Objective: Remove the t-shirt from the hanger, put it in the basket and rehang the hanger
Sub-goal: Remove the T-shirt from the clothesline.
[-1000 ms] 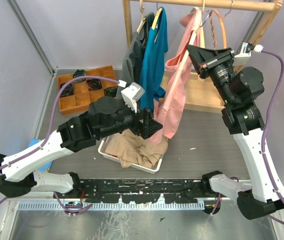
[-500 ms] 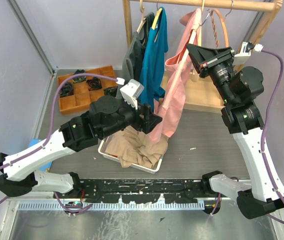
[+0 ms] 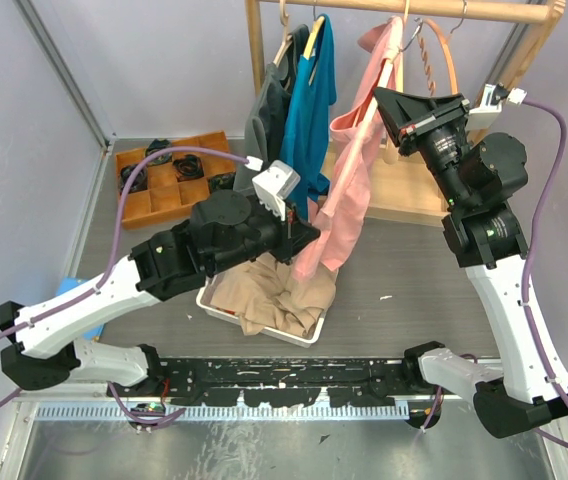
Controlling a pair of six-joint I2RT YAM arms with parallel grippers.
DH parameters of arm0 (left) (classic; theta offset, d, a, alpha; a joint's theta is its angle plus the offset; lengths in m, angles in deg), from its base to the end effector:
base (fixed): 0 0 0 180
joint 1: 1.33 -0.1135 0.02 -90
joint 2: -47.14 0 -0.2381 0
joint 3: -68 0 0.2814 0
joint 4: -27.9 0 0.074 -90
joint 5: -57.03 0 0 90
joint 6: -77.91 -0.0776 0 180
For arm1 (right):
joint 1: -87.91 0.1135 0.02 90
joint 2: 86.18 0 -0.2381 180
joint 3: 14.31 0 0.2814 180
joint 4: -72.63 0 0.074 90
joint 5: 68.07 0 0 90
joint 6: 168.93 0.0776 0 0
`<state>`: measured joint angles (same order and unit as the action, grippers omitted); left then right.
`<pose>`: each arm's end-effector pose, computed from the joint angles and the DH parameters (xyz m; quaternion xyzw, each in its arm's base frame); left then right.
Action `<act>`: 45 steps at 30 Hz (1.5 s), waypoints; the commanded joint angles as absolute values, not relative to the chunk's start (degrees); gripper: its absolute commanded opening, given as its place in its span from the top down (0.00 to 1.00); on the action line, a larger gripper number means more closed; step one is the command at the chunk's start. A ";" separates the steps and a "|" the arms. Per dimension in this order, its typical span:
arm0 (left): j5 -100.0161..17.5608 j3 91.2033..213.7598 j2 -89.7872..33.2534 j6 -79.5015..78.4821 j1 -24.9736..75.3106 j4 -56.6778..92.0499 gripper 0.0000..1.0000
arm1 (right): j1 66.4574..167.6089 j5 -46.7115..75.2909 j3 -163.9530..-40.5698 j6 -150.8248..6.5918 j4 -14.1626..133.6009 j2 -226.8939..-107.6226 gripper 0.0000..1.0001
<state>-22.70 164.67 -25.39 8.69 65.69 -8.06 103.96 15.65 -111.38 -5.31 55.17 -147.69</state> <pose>0.1503 -0.3191 0.4249 0.2516 0.7331 -0.3854 0.5007 0.2658 0.0853 0.5334 0.2434 0.5351 0.5927 0.5505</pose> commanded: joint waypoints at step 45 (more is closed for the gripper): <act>-14.59 161.65 -18.42 1.78 68.63 -0.98 0.07 | 103.83 19.99 -113.30 -3.72 66.83 -147.06 0.99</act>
<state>-16.76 159.34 -16.61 6.02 68.36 -8.76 104.03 18.31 -112.16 -3.16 58.42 -150.54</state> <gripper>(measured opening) 0.922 0.075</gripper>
